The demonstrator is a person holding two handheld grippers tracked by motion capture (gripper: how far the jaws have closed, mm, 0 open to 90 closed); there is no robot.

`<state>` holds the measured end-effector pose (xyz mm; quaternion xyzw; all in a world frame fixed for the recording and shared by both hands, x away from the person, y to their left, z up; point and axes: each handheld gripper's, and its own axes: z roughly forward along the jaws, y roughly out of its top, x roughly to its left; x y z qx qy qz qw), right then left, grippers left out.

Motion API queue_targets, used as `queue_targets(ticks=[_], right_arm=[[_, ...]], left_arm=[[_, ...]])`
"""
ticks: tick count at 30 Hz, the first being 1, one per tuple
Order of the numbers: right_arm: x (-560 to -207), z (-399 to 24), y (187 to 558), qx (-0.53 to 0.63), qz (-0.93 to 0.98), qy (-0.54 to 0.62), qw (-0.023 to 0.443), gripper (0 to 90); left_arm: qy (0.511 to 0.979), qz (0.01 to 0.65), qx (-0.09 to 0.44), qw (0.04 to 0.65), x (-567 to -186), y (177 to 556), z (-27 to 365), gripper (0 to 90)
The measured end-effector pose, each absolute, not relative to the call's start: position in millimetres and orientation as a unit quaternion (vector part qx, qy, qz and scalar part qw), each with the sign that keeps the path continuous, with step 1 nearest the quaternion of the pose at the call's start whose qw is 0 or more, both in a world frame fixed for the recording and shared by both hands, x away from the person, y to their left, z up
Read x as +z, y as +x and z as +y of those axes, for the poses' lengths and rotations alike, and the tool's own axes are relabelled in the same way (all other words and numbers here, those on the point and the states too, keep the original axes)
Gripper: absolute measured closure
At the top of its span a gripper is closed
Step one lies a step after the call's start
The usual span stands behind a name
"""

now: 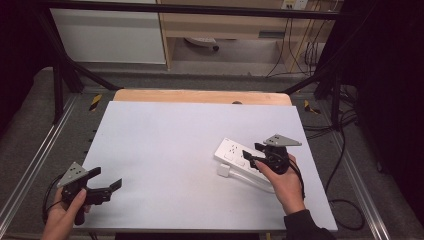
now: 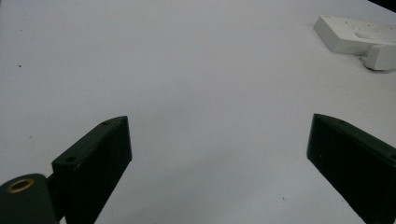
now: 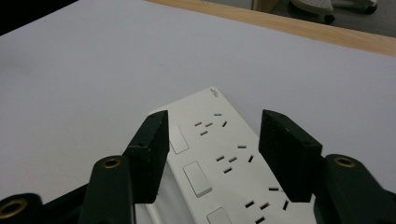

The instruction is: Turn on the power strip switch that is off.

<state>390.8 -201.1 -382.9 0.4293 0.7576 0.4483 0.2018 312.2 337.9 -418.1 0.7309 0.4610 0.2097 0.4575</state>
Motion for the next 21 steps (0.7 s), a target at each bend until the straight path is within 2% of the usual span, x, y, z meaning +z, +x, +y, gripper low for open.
queue_targets(ticks=[15, 21], right_arm=[[-389, -189, 393, 0.443, 0.767, 0.419, 0.202, 60.5], [-392, -188, 394, 0.444, 0.762, 0.425, 0.203, 64.0]], left_arm=[[0.732, 0.461, 0.211, 0.455, -418, 312, 338, 6.5], [0.733, 0.462, 0.21, 0.454, -418, 313, 338, 6.5]])
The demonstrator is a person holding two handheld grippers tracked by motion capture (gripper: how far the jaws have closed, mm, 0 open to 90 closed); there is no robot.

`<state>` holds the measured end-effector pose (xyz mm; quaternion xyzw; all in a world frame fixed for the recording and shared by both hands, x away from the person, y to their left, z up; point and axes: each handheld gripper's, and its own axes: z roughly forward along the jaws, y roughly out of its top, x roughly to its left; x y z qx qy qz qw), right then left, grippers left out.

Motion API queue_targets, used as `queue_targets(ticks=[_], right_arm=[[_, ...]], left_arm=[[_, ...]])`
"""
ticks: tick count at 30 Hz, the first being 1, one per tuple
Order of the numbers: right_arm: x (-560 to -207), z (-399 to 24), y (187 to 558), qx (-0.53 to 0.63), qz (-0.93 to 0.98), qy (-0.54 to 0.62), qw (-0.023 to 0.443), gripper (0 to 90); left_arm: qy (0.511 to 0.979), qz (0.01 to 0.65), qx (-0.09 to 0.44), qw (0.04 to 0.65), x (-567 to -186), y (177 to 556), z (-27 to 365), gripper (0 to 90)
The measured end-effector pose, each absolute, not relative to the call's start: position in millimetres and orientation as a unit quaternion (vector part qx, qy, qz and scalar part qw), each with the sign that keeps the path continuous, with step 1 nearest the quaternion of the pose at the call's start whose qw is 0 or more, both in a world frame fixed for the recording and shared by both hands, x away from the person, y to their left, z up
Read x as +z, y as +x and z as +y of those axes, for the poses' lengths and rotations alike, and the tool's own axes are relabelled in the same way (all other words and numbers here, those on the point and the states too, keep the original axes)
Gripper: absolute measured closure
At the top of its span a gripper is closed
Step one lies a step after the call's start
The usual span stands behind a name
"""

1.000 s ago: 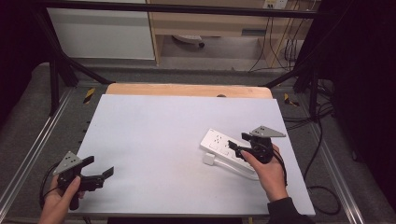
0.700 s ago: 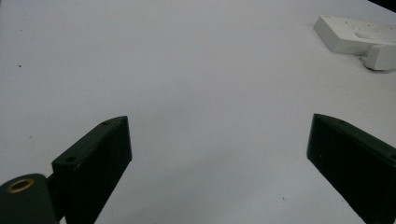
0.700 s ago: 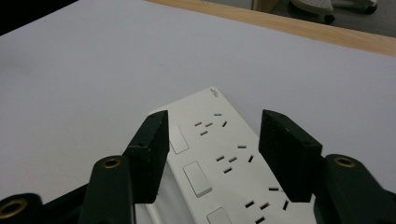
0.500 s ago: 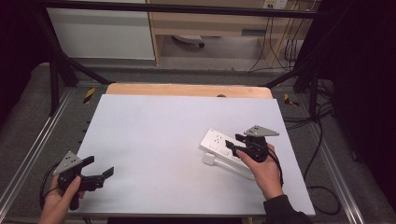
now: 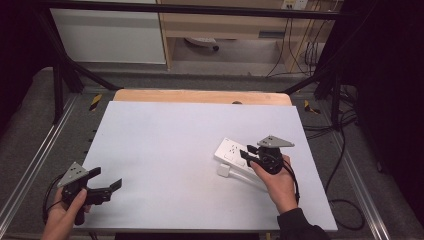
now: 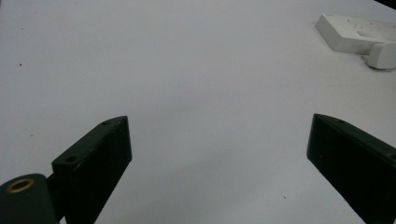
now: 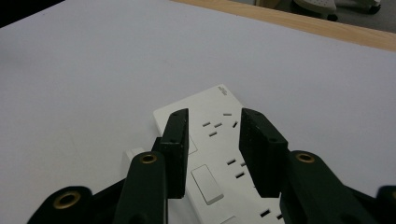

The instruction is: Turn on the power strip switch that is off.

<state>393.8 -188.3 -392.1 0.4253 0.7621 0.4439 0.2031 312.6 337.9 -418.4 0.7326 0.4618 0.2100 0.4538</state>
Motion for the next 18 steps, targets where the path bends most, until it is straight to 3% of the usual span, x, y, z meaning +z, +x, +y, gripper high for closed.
queue_targets(ticks=[18], right_arm=[[-413, -186, 391, 0.436, 0.764, 0.43, 0.2, 74.3]], left_arm=[[0.734, 0.462, 0.211, 0.452, -419, 313, 338, 6.5]])
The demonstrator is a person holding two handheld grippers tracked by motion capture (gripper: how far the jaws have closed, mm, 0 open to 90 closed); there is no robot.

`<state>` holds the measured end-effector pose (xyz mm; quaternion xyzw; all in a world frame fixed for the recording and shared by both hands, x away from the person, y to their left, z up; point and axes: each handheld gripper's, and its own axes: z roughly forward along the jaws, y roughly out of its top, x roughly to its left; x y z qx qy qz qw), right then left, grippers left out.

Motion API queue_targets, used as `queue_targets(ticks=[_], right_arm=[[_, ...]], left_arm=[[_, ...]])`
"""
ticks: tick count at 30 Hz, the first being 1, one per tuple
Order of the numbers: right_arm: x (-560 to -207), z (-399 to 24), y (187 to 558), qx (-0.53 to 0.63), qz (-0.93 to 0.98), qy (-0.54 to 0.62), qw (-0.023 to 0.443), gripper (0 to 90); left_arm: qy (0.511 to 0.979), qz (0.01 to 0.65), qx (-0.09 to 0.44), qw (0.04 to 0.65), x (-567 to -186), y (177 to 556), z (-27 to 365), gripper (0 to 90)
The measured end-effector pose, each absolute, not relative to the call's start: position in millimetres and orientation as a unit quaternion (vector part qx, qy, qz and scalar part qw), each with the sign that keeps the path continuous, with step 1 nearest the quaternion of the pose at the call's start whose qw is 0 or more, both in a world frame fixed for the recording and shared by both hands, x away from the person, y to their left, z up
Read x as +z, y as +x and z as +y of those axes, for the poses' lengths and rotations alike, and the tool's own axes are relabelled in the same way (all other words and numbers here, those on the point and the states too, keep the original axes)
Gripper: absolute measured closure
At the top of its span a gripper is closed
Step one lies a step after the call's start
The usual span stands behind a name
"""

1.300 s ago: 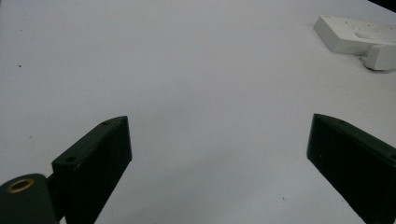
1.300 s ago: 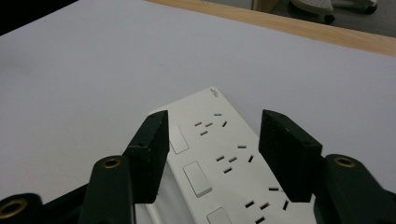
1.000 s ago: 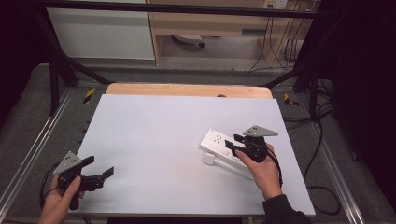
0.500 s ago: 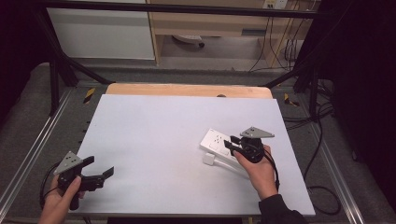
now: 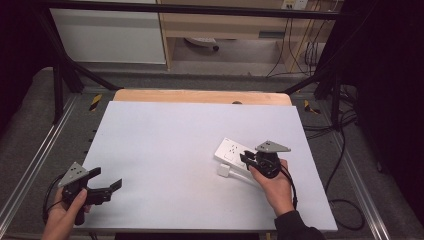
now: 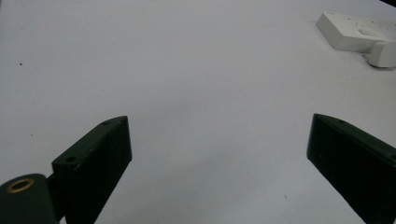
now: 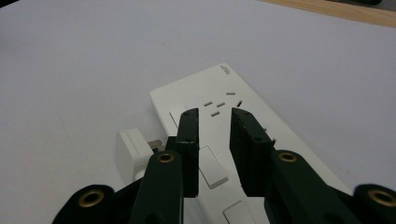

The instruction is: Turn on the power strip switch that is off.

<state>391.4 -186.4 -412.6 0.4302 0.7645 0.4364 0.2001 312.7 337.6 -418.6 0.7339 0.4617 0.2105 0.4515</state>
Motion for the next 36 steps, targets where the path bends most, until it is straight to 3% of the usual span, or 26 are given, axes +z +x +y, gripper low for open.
queue_targets(ticks=[36], right_arm=[[-433, -184, 396, 0.418, 0.778, 0.428, 0.192, 90.0]], left_arm=[[0.738, 0.456, 0.209, 0.45, -419, 313, 336, 6.5]])
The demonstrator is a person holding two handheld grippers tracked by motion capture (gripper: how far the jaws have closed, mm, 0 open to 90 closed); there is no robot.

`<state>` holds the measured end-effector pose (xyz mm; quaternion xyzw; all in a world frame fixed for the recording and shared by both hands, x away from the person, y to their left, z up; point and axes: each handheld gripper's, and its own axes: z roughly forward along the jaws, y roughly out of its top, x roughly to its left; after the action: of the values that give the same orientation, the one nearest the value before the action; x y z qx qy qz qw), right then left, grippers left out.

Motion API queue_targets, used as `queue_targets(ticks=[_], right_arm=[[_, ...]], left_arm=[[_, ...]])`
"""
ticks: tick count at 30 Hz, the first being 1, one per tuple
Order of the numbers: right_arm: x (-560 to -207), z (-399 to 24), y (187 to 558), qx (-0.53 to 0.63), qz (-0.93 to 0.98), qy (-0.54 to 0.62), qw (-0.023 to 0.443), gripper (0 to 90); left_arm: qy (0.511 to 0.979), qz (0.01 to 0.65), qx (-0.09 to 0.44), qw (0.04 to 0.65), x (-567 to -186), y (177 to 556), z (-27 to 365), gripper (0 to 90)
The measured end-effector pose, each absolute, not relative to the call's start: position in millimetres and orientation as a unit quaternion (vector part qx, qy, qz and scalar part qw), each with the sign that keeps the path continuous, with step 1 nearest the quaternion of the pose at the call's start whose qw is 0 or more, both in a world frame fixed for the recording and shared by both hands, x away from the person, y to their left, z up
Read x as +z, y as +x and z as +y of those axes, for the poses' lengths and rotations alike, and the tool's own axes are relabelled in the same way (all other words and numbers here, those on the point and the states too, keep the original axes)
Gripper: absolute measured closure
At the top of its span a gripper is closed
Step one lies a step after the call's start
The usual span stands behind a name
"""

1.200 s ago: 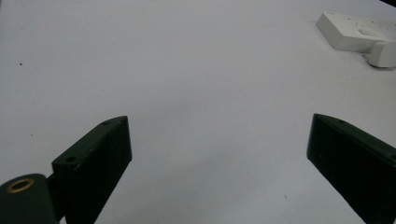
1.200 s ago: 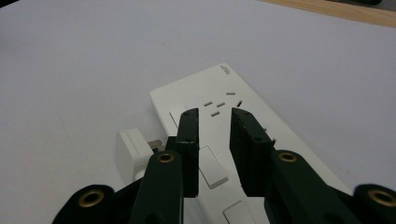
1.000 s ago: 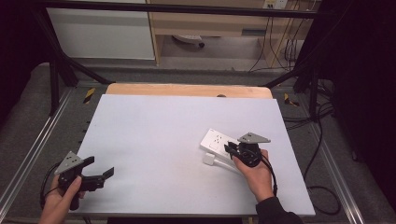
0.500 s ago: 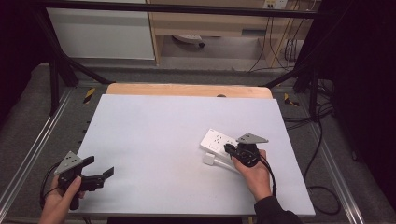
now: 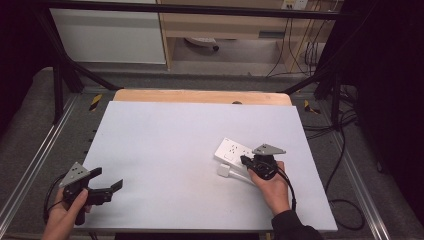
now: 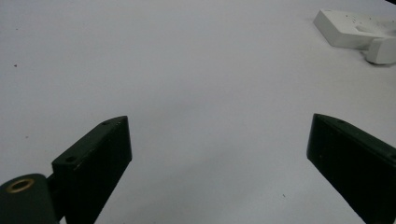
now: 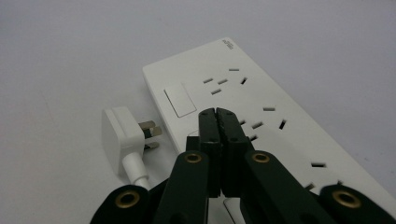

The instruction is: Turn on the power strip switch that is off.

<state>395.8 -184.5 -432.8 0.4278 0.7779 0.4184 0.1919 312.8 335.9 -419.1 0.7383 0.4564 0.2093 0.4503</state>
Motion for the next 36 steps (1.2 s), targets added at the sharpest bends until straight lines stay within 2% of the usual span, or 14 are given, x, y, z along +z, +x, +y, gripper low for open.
queue_targets(ticks=[36], right_arm=[[-439.6, -186.5, 392.2, 0.412, 0.778, 0.431, 0.196, 90.0]], left_arm=[[0.742, 0.453, 0.209, 0.448, -419.3, 313.0, 334.7, 6.5]])
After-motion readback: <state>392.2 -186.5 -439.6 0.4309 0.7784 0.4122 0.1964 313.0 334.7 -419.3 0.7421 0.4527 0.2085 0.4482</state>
